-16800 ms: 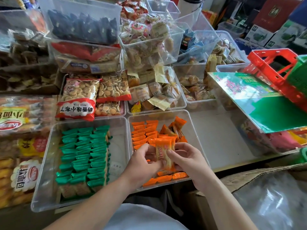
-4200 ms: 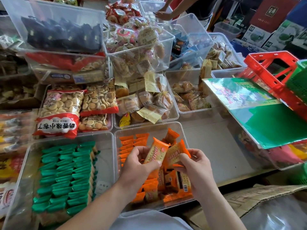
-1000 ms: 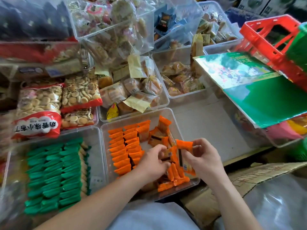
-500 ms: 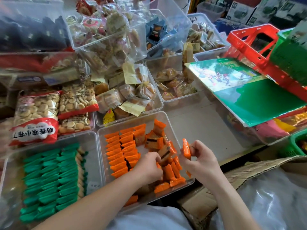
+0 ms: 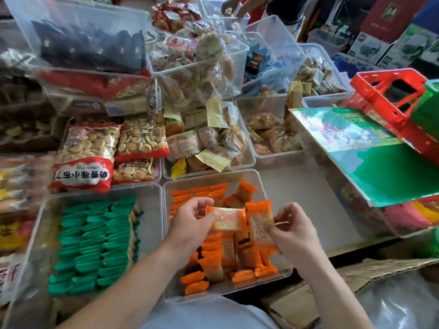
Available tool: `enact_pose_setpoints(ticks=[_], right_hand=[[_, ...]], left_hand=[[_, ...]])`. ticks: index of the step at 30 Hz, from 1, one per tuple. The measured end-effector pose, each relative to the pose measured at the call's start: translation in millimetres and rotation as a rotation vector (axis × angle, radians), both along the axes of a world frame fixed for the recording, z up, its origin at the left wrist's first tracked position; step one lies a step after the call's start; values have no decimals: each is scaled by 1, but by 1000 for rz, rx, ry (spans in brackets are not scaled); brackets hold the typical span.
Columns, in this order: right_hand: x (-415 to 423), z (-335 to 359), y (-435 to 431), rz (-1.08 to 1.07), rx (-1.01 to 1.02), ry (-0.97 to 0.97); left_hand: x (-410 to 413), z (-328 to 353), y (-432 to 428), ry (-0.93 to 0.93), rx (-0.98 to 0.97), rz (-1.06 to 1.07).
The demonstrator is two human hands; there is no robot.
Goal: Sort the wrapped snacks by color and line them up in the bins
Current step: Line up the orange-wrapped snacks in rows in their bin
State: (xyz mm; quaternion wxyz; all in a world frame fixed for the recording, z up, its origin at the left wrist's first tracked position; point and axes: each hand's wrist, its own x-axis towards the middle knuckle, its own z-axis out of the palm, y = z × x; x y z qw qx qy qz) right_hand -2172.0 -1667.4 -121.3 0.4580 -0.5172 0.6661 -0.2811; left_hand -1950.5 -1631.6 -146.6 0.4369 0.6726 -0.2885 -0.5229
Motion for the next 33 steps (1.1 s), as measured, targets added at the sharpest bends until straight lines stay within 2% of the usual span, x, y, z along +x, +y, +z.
enact_pose_setpoints(ticks=[4,7,9,15,22,25,33], right_hand=[[-3,5,2,-94,58,-70],[-5,5,3,-123,103,-158],[-5,4,3,-121,114,-202],[-4,10,6,-100,120,-279],[-5,11,3,-105,133,-311],[-4,9,3,-85,140,-317],[3,7,2,14,132,-342]], left_hand=[[3,-2,0,56,-19,43],[2,3,0,251,14,-5],[-4,8,2,318,37,-72],[-16,10,7,314,60,-96],[-16,19,9,425,41,-126],[-17,18,9,380,27,-137],[-29,8,13,46,-74,-271]])
